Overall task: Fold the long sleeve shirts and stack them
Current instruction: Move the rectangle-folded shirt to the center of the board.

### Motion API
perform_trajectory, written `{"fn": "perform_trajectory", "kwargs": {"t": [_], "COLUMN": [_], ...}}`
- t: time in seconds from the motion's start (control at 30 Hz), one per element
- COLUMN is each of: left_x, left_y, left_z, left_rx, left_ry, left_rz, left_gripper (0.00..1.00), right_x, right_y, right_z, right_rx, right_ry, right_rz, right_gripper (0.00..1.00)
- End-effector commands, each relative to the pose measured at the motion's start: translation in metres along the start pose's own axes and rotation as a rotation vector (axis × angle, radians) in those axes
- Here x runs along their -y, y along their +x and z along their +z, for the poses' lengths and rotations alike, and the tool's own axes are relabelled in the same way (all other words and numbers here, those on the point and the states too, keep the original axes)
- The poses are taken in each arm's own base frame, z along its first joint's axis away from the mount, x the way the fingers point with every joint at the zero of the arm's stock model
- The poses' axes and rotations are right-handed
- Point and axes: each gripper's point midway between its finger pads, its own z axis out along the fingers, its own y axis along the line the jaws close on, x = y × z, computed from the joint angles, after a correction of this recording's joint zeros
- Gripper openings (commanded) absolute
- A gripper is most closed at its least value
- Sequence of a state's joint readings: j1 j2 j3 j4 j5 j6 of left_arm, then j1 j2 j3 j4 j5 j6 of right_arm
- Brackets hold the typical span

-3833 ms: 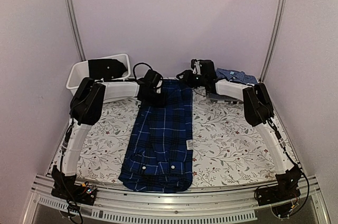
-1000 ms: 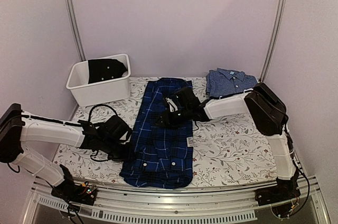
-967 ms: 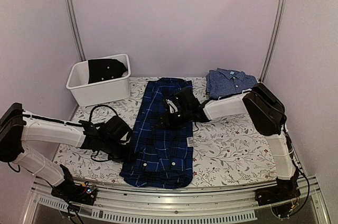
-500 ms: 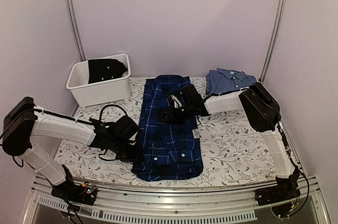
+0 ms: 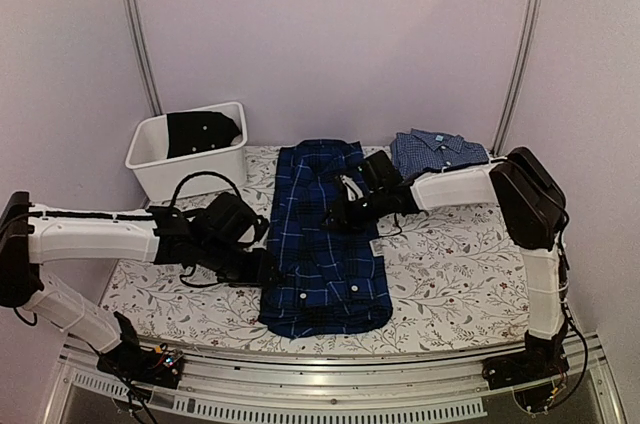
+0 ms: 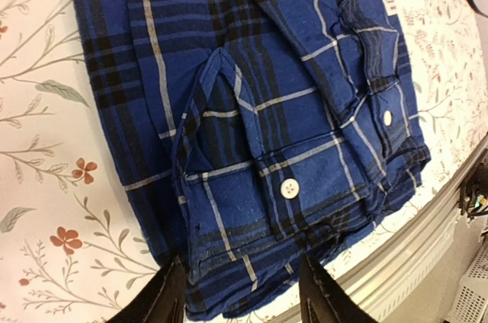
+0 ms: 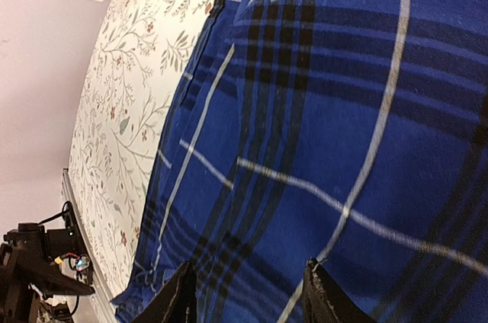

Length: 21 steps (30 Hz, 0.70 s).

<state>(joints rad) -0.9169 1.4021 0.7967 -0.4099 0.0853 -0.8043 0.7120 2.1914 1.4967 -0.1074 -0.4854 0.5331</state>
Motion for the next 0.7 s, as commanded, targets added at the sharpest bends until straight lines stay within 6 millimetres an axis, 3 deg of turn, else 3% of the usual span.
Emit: {"fn": "perform_trajectory", "kwargs": {"t": [0.0, 0.3, 0.53, 0.67], "left_x": [-0.017, -0.048, -0.051, -0.05], "left_y": [-0.003, 0.009, 0.017, 0.018], "left_z": [-0.017, -0.016, -0.007, -0.003], "left_rx": [0.028, 0.018, -0.016, -0.036], "left_ry": [-0.027, 0.11, 0.228, 0.267], "left_rz": [-0.027, -0.178, -0.247, -0.273], "left_gripper": [0.5, 0.45, 0.45, 0.44], "right_x": [-0.019, 0.004, 0.02, 0.028], "right_y": [-0.001, 0.072, 0.127, 0.153], "right_z": [-0.048, -0.106, -0.136, -0.141], "right_rx": [0.075, 0.056, 0.025, -0.005], "right_ry": [0.018, 0.081, 0.101, 0.098], "right_rz": [-0.037, 0.045, 0.126, 0.171], "right_gripper": [0.47, 0.47, 0.48, 0.49]}}
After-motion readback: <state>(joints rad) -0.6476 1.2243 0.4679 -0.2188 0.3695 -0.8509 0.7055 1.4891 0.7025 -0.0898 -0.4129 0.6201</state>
